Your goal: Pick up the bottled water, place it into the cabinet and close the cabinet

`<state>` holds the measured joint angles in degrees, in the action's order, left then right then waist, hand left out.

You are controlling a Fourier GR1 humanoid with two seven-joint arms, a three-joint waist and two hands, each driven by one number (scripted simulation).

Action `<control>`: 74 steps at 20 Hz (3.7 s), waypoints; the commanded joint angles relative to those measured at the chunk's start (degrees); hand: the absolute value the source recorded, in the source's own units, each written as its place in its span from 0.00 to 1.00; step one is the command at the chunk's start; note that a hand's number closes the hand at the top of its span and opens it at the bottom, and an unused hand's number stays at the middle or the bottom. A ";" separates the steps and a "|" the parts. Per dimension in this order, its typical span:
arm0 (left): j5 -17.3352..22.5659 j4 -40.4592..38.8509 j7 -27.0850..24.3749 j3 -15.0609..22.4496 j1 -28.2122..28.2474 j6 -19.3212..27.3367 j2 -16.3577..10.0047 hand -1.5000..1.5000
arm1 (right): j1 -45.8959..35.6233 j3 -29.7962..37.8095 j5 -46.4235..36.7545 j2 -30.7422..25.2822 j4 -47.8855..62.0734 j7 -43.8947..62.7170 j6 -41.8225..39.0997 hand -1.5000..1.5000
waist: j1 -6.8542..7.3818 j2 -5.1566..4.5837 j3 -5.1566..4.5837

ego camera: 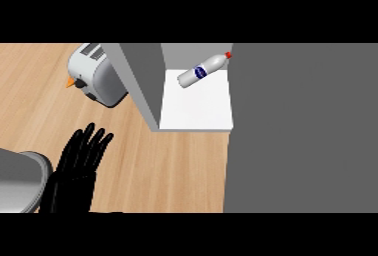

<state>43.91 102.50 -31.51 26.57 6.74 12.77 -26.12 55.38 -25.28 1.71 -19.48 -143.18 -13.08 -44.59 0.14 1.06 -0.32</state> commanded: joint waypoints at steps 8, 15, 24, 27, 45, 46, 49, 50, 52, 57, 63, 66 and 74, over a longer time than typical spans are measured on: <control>5.46 4.98 -0.45 -6.88 8.56 -6.89 -7.71 0.00 | -5.97 -13.29 -10.35 -2.11 -10.15 10.28 1.10 1.00 | 1.88 0.05 -0.57; 7.91 5.68 -1.35 -9.07 12.96 -12.09 -10.27 0.00 | -5.35 -20.52 -3.89 2.12 -6.05 9.69 7.05 1.00 | 4.75 -1.07 -0.59; 9.64 7.58 -0.60 -11.80 13.34 -17.31 -14.23 0.00 | -13.51 -19.43 -3.29 2.13 -2.72 14.04 10.79 1.00 | 9.27 -2.18 -0.65; 10.07 7.49 -0.29 -12.57 13.08 -18.88 -15.38 0.00 | -16.44 -19.11 -2.51 1.84 -1.03 14.82 10.88 1.00 | 10.92 -2.55 -0.76; 11.50 6.26 0.97 -14.76 12.35 -22.54 -18.29 0.00 | -33.32 -14.36 -2.39 -2.60 0.74 20.50 10.39 1.00 | 14.37 -2.57 -1.39; 11.99 6.54 1.59 -14.98 12.53 -22.36 -18.73 0.00 | -33.97 -14.44 -1.99 -2.82 0.66 21.23 10.31 1.00 | 14.54 -2.60 -1.32; 11.88 5.80 1.55 -15.08 12.25 -23.21 -18.99 0.00 | -37.32 -13.72 -1.97 -3.22 0.95 23.14 10.06 1.00 | 14.60 -2.82 -1.55; 12.31 6.18 1.75 -15.05 12.57 -23.19 -18.99 0.00 | -38.07 -13.93 -1.66 -2.78 0.90 23.49 10.31 1.00 | 14.76 -2.63 -1.48; 12.60 5.20 1.75 -15.33 12.39 -23.64 -19.04 0.00 | -39.39 -13.97 -1.07 -1.79 1.73 24.05 10.94 1.00 | 14.34 -2.98 -1.61; 13.15 5.22 1.31 -16.29 12.84 -23.98 -19.13 0.00 | -40.49 -14.02 1.42 0.90 3.09 25.44 12.65 1.00 | 14.28 -3.13 -1.37; 12.93 5.61 1.24 -16.79 11.85 -24.91 -19.69 0.00 | -39.87 -15.91 6.80 0.84 6.38 24.93 10.04 1.00 | 16.22 -4.53 -1.23; 13.12 5.33 1.41 -17.15 11.09 -25.08 -19.87 0.00 | -40.29 -15.44 9.43 1.21 8.09 24.87 9.82 1.00 | 16.18 -5.14 -1.18; 13.74 3.69 1.47 -17.83 11.37 -26.23 -20.18 0.00 | -44.12 -9.36 12.06 3.83 10.56 26.65 13.21 1.00 | 15.21 -4.90 -1.16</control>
<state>57.46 106.92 -30.10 8.85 18.02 -13.00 -46.26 14.35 -32.97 13.31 -19.55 -135.71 9.03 -35.72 15.75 -3.70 -1.64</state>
